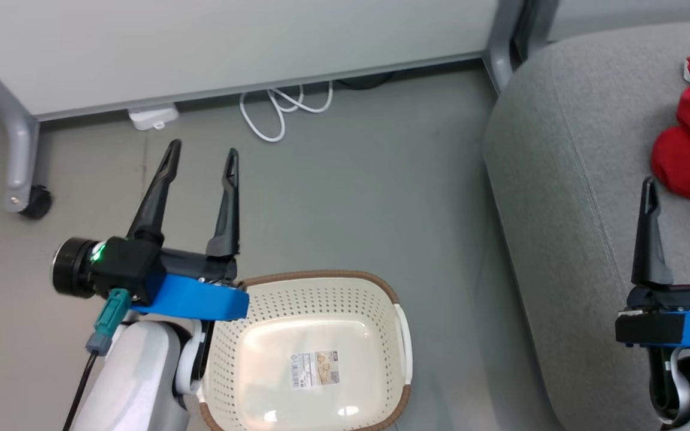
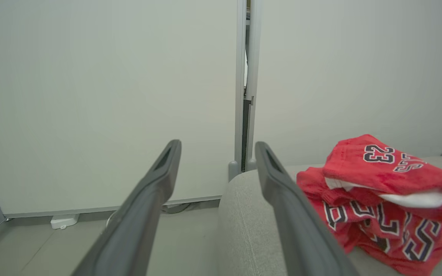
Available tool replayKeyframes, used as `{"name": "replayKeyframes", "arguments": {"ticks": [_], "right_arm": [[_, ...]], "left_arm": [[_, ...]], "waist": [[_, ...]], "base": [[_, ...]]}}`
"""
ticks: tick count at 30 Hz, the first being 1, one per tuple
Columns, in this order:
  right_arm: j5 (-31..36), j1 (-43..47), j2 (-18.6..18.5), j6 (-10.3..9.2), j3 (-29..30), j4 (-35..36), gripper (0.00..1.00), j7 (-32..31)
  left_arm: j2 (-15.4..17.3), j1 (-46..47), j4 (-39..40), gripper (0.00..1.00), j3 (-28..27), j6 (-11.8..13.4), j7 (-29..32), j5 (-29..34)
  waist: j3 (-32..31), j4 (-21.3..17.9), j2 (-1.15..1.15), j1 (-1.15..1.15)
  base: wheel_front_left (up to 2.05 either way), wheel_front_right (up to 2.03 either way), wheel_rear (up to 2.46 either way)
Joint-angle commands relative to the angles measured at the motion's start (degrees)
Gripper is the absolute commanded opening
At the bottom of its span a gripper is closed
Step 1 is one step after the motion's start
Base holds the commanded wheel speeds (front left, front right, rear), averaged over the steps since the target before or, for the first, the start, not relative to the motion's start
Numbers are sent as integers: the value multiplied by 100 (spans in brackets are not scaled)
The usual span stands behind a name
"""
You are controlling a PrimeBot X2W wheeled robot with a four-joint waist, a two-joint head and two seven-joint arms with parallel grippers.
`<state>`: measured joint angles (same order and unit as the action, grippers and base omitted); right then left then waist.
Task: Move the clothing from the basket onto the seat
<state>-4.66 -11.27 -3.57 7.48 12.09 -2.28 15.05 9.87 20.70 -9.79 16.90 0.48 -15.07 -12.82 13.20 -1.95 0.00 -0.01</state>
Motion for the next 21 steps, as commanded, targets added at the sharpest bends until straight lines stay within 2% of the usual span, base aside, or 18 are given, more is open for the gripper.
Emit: {"name": "replayKeyframes", "arguments": {"ticks": [1, 13, 21], "right_arm": [[21, 107, 11, 3, -37, -8, 100, 19], [12, 472, 68, 3, -471, -353, 100, 19], [-112, 668, 73, 3, -577, -557, 100, 19]], "left_arm": [[-53, -107, 42, 100, -109, -33, -13, 57], [-506, -1185, 114, 100, -1079, -386, -14, 377], [-634, -1576, 9, 100, -1365, -605, -14, 496]], "waist": [[-196, 191, 0, 1], [-832, 498, 0, 1], [-1029, 541, 0, 1]], "base": [[0, 0, 0], [0, 0, 0], [0, 0, 0]]}}
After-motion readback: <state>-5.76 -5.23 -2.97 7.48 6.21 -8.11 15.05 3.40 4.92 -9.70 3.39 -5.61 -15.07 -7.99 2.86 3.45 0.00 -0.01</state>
